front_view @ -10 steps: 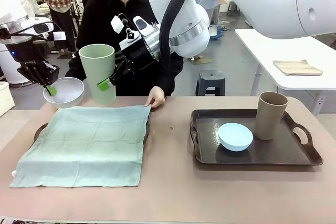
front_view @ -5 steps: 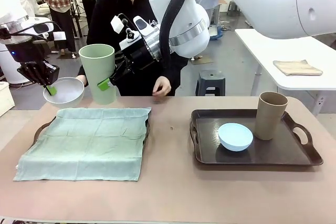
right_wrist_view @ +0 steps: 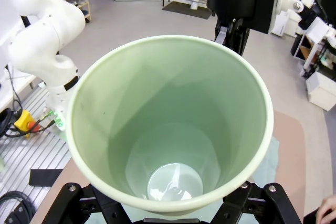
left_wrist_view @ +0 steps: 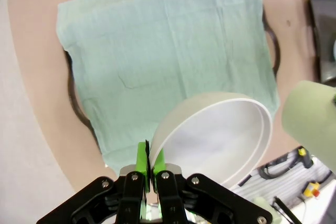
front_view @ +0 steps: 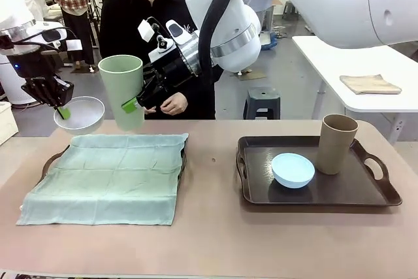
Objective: Set up a tray with a mat and arrange the tableware.
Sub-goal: Place the Picnic Bowl and Reusable plastic cup back onto the Handle tray in front of the human's position, then pick up the Picnic Bowl and Reusable plastic cup from the Handle tray in front of the human's position and hold them in the air.
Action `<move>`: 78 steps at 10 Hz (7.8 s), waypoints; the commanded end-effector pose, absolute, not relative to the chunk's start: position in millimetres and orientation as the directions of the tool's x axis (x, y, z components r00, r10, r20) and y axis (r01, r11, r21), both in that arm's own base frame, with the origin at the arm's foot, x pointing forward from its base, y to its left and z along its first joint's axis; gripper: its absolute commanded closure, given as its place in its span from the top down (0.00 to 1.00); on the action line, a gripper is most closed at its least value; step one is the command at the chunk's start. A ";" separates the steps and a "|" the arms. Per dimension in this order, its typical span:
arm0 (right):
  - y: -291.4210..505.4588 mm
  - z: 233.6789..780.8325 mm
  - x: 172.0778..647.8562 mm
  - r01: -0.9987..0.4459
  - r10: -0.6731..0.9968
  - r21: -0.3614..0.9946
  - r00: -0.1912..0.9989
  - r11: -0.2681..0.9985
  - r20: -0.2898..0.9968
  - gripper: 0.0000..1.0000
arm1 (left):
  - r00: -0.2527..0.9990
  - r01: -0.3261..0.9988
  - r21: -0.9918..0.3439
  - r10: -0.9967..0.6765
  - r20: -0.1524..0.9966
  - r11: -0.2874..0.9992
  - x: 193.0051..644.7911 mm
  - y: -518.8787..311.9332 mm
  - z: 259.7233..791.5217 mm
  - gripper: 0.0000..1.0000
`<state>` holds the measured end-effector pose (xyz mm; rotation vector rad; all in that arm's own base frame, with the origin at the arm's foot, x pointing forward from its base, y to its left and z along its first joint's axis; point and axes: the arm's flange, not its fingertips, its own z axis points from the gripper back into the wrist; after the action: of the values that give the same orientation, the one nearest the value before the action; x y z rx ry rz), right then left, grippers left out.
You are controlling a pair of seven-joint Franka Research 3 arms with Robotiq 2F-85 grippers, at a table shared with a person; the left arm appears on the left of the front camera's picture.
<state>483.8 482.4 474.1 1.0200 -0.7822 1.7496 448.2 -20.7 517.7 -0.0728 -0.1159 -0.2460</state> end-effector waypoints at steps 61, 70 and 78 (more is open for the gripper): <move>346.0 550.8 287.2 -0.522 0.573 0.479 0.818 0.706 0.049 1.00 | 0.803 0.553 0.116 -0.565 0.192 0.825 430.1 -108.1 572.9 0.56; 215.1 579.1 282.0 -0.075 0.082 0.083 0.993 0.994 -0.084 1.00 | 0.785 0.600 0.068 -0.603 0.137 0.797 426.2 -117.5 584.7 0.56; 78.9 579.9 284.1 -0.127 0.138 0.699 0.990 0.704 0.041 1.00 | 0.838 0.544 -0.431 -0.440 0.324 0.720 416.6 -74.1 592.2 1.00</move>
<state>287.8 116.6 600.8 0.4263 0.0065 0.1172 423.2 -97.1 589.6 -0.3157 -0.1970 -0.5686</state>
